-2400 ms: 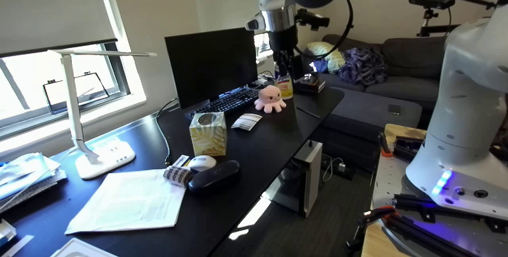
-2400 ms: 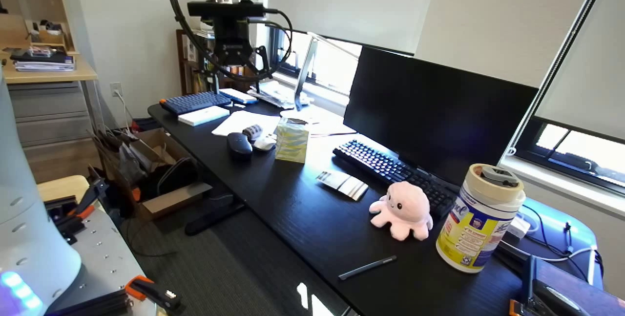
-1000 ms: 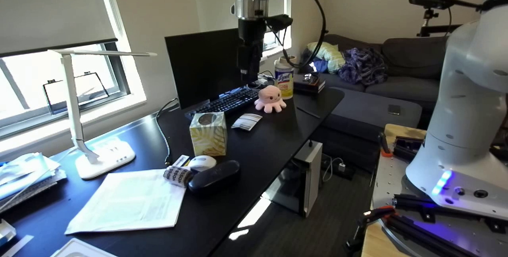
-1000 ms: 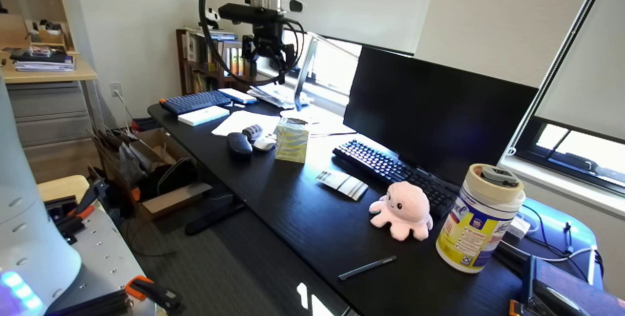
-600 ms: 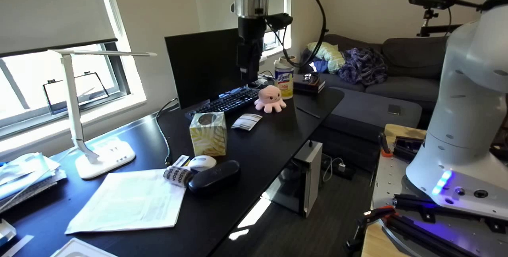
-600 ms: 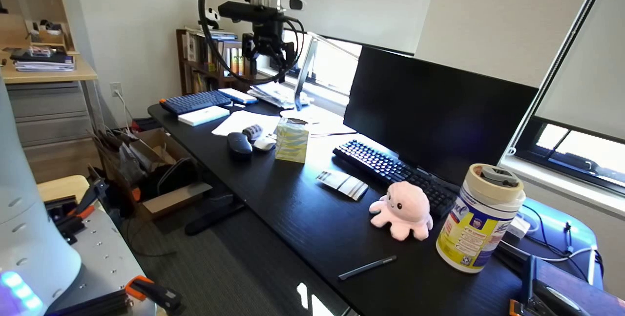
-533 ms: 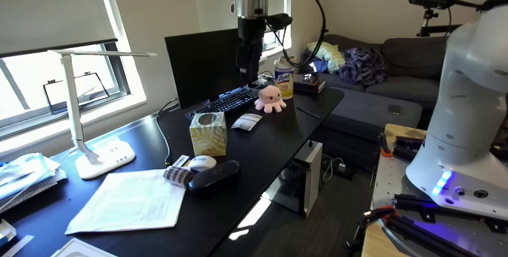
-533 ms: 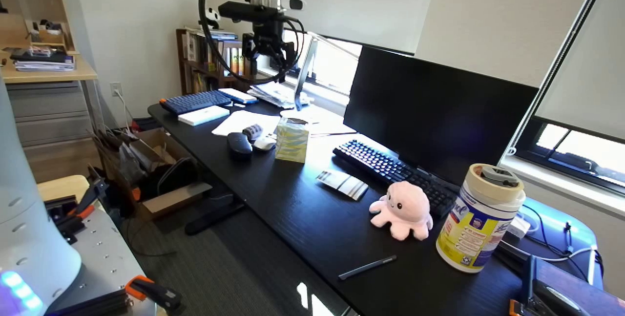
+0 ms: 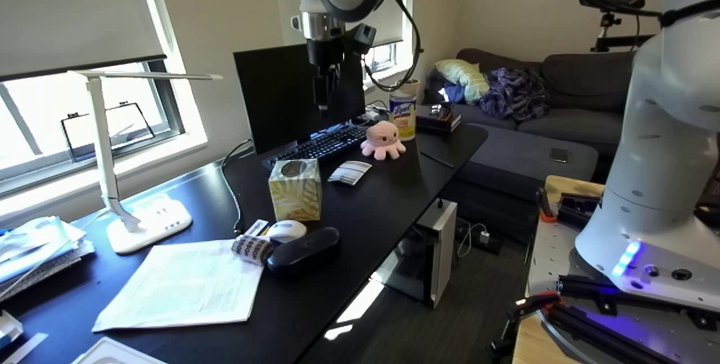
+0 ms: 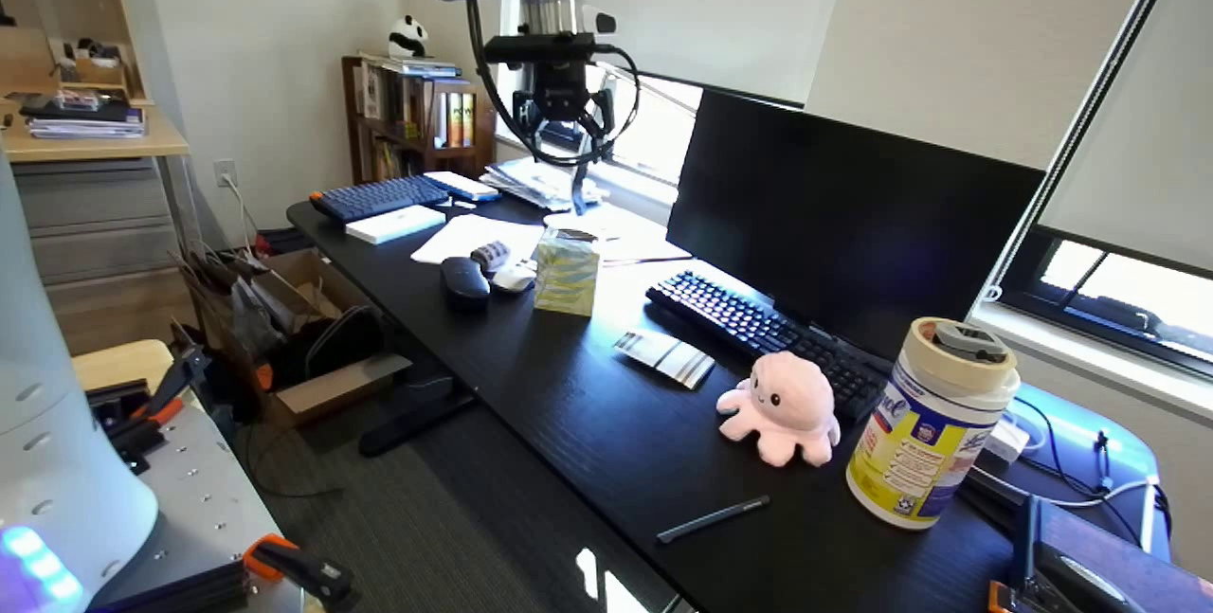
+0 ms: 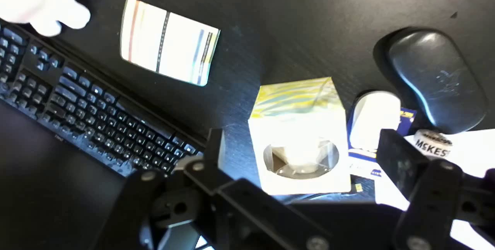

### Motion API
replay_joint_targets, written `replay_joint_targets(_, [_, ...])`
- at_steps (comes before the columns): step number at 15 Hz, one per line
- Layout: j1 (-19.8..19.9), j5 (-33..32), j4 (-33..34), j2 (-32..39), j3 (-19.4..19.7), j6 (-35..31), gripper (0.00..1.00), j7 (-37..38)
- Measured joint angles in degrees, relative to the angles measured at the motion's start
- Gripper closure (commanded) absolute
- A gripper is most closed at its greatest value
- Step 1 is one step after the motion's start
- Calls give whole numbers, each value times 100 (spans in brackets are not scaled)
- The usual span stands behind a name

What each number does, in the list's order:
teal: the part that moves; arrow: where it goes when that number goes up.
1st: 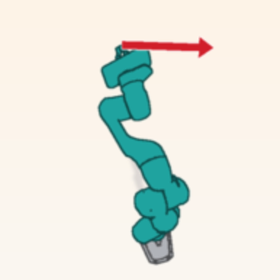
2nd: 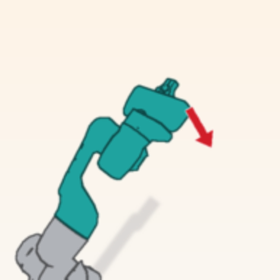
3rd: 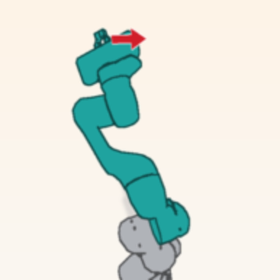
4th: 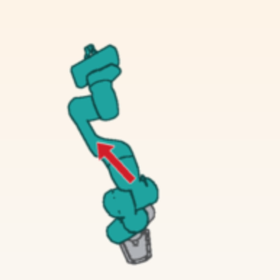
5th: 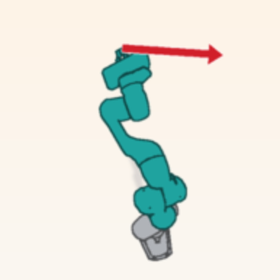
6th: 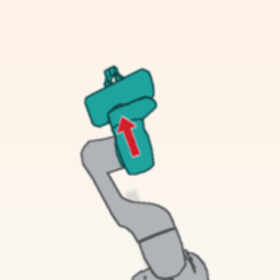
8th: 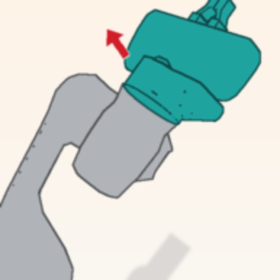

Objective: Move the octopus plush toy and the tissue box to the right side of the desk

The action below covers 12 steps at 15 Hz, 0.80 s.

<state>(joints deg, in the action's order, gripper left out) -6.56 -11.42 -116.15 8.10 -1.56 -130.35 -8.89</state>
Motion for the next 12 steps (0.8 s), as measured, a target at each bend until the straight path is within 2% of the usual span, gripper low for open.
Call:
replay_joint_targets(7, [125, 23, 1398, 1744, -11, -612, 0, -37])
replay_joint_targets(12, [122, 23, 1856, 2497, -94, -956, 0, -260])
